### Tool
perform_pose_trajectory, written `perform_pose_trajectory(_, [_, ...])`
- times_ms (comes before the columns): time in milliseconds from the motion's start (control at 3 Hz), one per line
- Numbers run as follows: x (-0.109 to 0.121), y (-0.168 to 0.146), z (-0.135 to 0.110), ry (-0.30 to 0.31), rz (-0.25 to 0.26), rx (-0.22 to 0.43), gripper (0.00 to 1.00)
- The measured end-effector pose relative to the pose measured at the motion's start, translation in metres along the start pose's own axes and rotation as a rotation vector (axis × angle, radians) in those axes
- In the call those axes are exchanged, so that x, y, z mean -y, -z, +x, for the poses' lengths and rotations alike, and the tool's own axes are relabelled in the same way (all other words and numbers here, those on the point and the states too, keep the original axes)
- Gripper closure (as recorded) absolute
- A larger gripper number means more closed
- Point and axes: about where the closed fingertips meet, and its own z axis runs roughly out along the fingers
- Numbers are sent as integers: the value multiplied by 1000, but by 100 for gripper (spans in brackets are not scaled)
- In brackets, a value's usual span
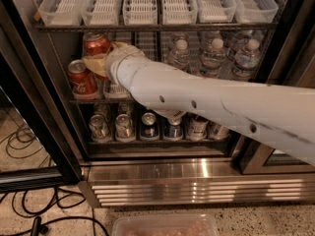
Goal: Pick coke can from middle shelf of fridge
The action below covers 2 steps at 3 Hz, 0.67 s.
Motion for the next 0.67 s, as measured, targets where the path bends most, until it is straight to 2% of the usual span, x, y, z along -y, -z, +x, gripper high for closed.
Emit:
perform_pose_trajectory(333, [-10, 10, -4, 3, -30, 7, 100])
perform_pose_trajectory(667, [-11, 10, -1, 3, -30, 7, 100])
